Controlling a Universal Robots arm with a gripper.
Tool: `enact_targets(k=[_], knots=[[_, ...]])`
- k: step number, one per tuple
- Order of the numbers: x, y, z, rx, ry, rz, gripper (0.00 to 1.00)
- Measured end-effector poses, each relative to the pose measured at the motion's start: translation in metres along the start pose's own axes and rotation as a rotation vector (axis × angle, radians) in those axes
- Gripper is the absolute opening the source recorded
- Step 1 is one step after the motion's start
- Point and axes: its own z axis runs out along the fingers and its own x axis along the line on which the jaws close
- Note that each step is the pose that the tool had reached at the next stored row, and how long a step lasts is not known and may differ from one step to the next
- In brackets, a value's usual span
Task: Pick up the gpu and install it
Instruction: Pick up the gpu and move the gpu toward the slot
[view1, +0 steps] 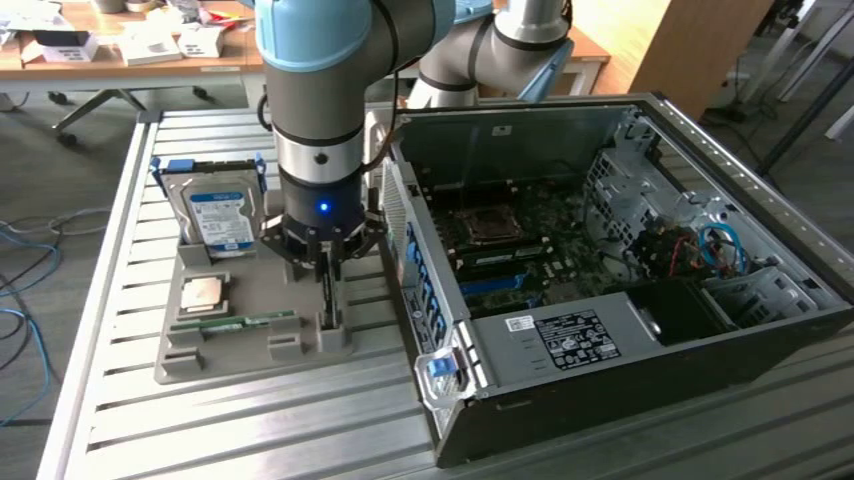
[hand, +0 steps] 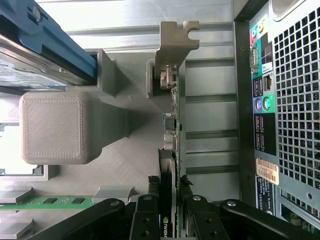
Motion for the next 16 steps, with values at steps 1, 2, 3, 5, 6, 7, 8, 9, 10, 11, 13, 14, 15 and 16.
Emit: enact_targets(k=[1,2,3,5,6,7,8,9,10,11,13,14,15,16], knots=[[0.0000,0.0000,0.0000,0.0000,0.0000,0.000,0.26],[0.0000,0.0000,0.0000,-0.0001,0.0000,0.000,0.26],[0.0000,0.0000,0.0000,0.0000,0.0000,0.000,0.26],[0.0000,0.0000,0.0000,-0.0001,0.0000,0.000,0.26],[0.0000,0.0000,0.0000,0.0000,0.0000,0.000,0.26],[0.0000,0.0000,0.0000,-0.0001,0.0000,0.000,0.26],[0.0000,0.0000,0.0000,0.0000,0.0001,0.000,0.26],[0.0000,0.0000,0.0000,-0.0002,-0.0001,0.000,0.26],[-0.0001,0.0001,-0.0004,-0.0004,-0.0004,0.000,0.26],[0.0000,0.0001,-0.0013,-0.0003,-0.0003,0.000,0.26],[0.0000,0.0002,-0.0034,-0.0001,0.0000,0.000,0.26],[0.0001,0.0003,-0.0045,-0.0001,0.0000,0.000,0.26],[0.0001,0.0003,-0.0054,0.0000,0.0000,0.000,0.26],[0.0001,0.0004,-0.0057,-0.0002,-0.0001,0.000,0.26]])
